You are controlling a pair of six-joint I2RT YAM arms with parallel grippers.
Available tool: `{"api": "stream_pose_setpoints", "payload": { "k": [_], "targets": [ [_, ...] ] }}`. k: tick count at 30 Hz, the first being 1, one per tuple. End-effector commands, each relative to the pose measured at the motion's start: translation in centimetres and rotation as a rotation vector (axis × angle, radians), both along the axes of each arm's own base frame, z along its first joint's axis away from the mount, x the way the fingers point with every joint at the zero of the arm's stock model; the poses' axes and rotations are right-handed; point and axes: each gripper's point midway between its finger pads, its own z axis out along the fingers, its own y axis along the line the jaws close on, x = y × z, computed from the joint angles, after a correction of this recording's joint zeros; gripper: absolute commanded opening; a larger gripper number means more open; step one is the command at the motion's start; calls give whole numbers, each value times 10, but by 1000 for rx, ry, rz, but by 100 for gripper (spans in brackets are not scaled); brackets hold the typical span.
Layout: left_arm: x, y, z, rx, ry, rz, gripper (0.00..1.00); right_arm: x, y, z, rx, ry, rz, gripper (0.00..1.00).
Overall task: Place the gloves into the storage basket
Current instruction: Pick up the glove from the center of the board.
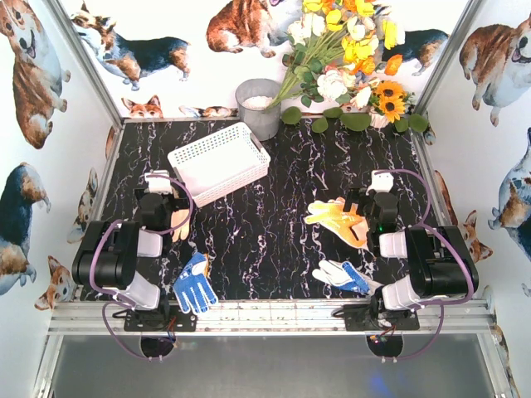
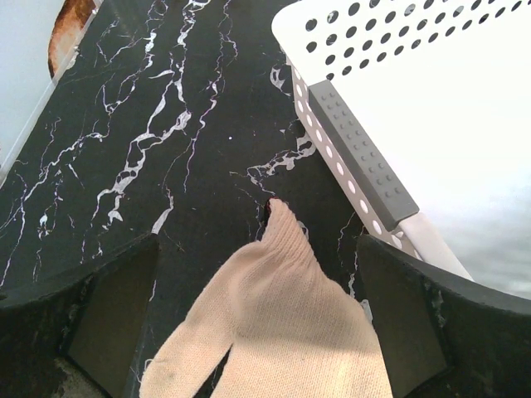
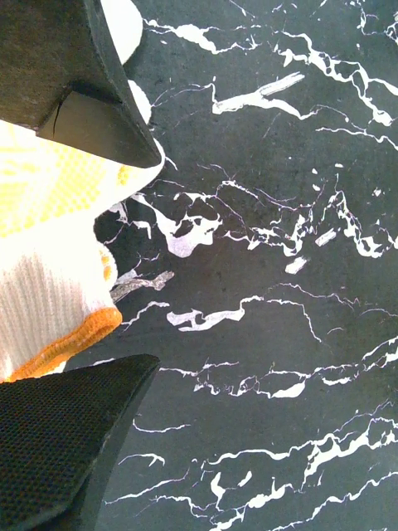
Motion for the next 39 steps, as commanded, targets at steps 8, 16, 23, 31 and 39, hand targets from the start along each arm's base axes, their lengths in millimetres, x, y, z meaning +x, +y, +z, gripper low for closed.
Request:
{"api": "stream_pose_setpoints", "payload": {
  "k": [8,16,23,31,39],
  "targets": [
    [5,0,12,-4,-42,2,100,10,1,19,-10,-73,13,100],
    [6,23,43,-35,35,164,100,-3,-21,59,4,-123,-134,100],
    [-17,29,86,-94,88,239,100,-57,-32,107,226,-54,-322,100],
    [-18,-5,144,-145,112,52,100,-94,43,138,332,136,22,91],
    [-35,-10,119,-126,167,11,100,-139,133,96,226,480,172,91]
  ]
}}
